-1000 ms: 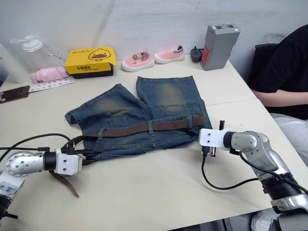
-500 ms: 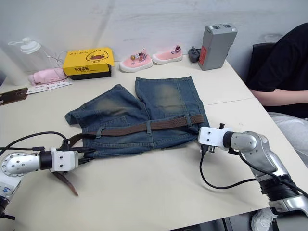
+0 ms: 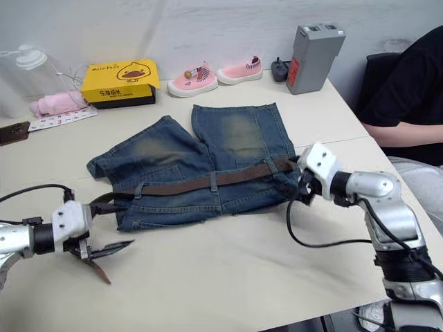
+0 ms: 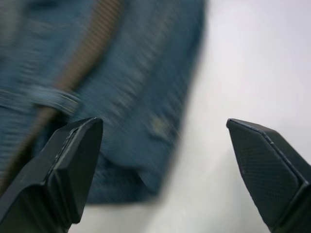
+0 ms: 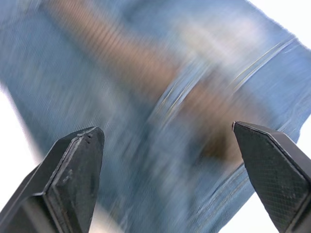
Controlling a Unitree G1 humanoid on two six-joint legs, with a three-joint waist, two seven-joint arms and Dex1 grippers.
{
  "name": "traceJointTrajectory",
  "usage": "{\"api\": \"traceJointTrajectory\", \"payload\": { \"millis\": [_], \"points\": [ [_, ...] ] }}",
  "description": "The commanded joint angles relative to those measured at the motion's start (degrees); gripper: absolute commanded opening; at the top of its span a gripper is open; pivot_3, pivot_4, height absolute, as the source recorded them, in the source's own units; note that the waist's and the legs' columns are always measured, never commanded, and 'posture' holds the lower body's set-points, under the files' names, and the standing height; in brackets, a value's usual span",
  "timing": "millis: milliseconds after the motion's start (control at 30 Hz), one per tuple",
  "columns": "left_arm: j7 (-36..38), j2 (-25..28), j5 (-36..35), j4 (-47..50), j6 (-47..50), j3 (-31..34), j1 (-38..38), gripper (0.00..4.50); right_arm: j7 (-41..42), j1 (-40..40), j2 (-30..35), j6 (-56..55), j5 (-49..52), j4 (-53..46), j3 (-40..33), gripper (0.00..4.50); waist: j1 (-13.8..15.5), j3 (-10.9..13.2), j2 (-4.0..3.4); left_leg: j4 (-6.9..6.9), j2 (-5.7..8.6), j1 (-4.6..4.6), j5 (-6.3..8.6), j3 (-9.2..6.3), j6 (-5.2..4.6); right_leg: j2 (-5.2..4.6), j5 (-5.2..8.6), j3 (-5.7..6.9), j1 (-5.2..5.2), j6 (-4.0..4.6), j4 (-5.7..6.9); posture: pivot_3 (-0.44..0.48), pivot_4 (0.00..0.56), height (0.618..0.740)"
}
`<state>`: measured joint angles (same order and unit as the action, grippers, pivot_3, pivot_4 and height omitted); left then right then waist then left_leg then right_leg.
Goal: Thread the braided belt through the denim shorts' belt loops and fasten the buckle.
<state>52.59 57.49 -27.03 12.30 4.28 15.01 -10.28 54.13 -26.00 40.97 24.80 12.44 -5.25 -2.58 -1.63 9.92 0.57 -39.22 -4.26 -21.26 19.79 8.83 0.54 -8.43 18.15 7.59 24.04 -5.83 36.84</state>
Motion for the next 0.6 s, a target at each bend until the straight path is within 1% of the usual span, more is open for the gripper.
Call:
{"api": "traceJointTrajectory", "payload": {
  "millis": [33,100,133,167,200,233,267,300,333,367,467,600],
  "points": [
    [-7.44,-5.22,-8.55,3.18,9.89,4.97,3.45,4.47,-4.43,-1.42,-2.89,-0.08,0.4,1.38,-0.8,4.5,0.03,0.01,-0.01,0.0,0.0,-0.01,0.0,0.0,0.0,0.0,0.0,0.01,0.0,0.0,0.0,0.0,0.15,0.703],
    [-9.41,-6.69,-10.17,3.13,13.03,6.07,4.88,4.47,-5.1,-2.52,-3.53,0.45,0.65,2.19,-0.68,4.5,-0.19,0.19,-0.11,0.04,0.02,-0.05,-0.01,-0.02,0.02,0.0,-0.01,0.03,0.0,-0.01,0.06,0.0,0.15,0.701],
    [-9.71,-7.03,-10.73,2.23,14.7,6.32,6.02,4.47,-4.62,-3.51,-3.71,0.9,1.54,3.03,-1.03,4.5,-0.45,0.21,-0.14,0.28,0.52,-0.27,-0.28,-1.17,-0.1,-0.38,-0.07,0.8,-0.62,-0.13,-0.23,0.0,0.15,0.699],
    [-9.82,-7.01,-11.16,1.09,16.3,6.31,7.26,4.47,-4.32,-4.84,-3.78,1.76,2.29,4.44,-1.38,4.5,-1.37,0.26,-0.22,0.38,0.71,-0.39,-0.42,-1.53,-0.13,-0.58,-0.09,1.18,-0.76,-0.17,-0.35,0.0,0.15,0.698],
    [-9.58,-6.85,-11.69,0.05,17.79,6.16,8.42,4.47,-3.79,-6.2,-3.62,2.84,2.99,5.97,-1.53,4.5,-1.68,0.26,-0.22,1.01,1.5,-0.67,-1.08,-2.95,-0.3,-1.31,-0.15,2.6,-1.48,-0.29,-0.81,0.0,0.15,0.698],
    [-9.35,-6.72,-12.0,-0.6,18.72,6.06,9.17,4.47,-3.51,-7.12,-3.51,3.61,3.4,7.0,-1.56,4.5,-1.76,0.35,-0.36,1.39,1.81,-0.79,-1.48,-3.64,-0.36,-1.68,-0.2,3.26,-1.71,-0.38,-1.02,0.0,0.15,0.698],
    [-8.68,-6.66,-12.65,-1.76,20.06,5.84,10.51,4.47,-2.21,-9.01,-3.03,5.5,4.0,9.02,-1.16,4.5,-1.62,0.39,-0.35,1.75,2.73,-1.13,-2.16,-4.84,-0.5,-2.4,-0.16,4.37,-2.09,-0.49,-1.1,0.0,0.15,0.698],
    [-7.81,-6.68,-12.42,-3.05,20.7,5.44,11.81,4.47,-1.08,-11.53,-2.68,8.26,4.83,11.76,-0.86,4.5,-1.32,0.48,-0.41,2.34,3.53,-1.18,-2.89,-6.19,-0.61,-3.04,-0.14,5.19,-2.68,-0.69,-1.26,0.0,0.15,0.698],
    [-6.89,-6.53,-11.67,-4.31,20.99,4.76,12.96,4.47,0.07,-14.07,-2.36,10.5,5.31,14.48,-0.38,4.5,-0.56,0.59,-0.42,2.17,3.39,-1.15,-3.07,-6.38,-0.57,-2.97,-0.17,4.6,-2.55,-0.82,-0.97,0.0,0.15,0.698],
    [-6.18,-6.47,-11.0,-5.15,21.19,4.33,13.77,4.47,0.9,-15.86,-2.16,11.99,5.56,16.43,-0.02,4.5,0.19,0.63,-0.46,2.01,3.42,-1.18,-3.05,-6.24,-0.57,-2.88,-0.14,4.44,-2.58,-0.85,-1.03,0.0,0.15,0.698],
    [-4.43,-7.02,-10.12,-6.24,21.84,2.81,15.92,4.47,3.23,-23.52,-1.63,20.81,5.66,25.03,2.06,4.5,1.37,0.64,-0.46,1.9,3.47,-1.33,-3.26,-6.06,-0.56,-2.87,-0.16,4.36,-2.58,-0.9,-1.15,0.0,0.15,0.698],
    [-4.01,-8.41,-9.4,-4.72,22.47,1.36,16.16,4.47,5.53,-30.16,-1.09,26.88,4.41,33.54,5.14,4.5,1.38,0.65,-0.47,1.91,3.49,-1.29,-3.3,-5.77,-0.51,-2.82,-0.2,4.18,-2.49,-0.96,-1.08,0.0,0.15,0.698]
  ]
}}
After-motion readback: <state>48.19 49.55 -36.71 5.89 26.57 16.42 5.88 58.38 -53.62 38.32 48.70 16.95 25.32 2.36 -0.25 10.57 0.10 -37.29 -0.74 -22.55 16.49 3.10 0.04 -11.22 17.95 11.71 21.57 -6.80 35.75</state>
